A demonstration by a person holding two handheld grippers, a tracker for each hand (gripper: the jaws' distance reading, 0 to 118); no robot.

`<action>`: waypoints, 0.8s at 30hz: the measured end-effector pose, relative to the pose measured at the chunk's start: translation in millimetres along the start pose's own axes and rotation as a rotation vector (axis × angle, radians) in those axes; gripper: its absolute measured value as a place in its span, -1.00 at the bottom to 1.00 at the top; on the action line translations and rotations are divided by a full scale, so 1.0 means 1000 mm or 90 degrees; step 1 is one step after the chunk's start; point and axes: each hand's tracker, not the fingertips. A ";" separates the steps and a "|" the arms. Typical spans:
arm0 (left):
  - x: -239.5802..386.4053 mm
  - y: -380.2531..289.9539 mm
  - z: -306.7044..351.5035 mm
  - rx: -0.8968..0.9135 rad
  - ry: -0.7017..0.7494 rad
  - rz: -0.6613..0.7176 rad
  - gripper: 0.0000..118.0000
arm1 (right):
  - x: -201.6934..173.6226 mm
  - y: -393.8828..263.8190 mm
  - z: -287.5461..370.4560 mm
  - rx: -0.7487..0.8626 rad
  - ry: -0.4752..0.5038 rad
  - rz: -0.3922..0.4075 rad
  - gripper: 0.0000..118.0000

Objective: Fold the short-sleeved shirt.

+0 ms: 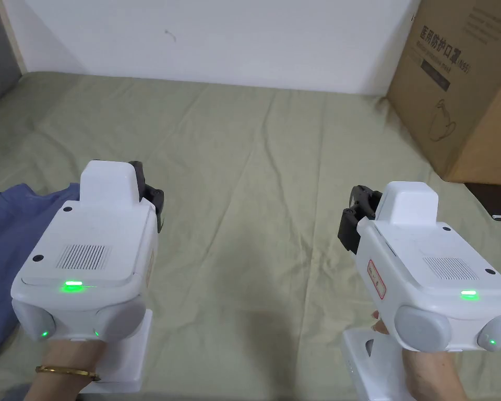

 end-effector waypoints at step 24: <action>-0.035 0.000 0.014 0.001 0.057 0.009 -1.00 | -0.033 0.010 -0.012 0.024 0.061 0.074 -1.00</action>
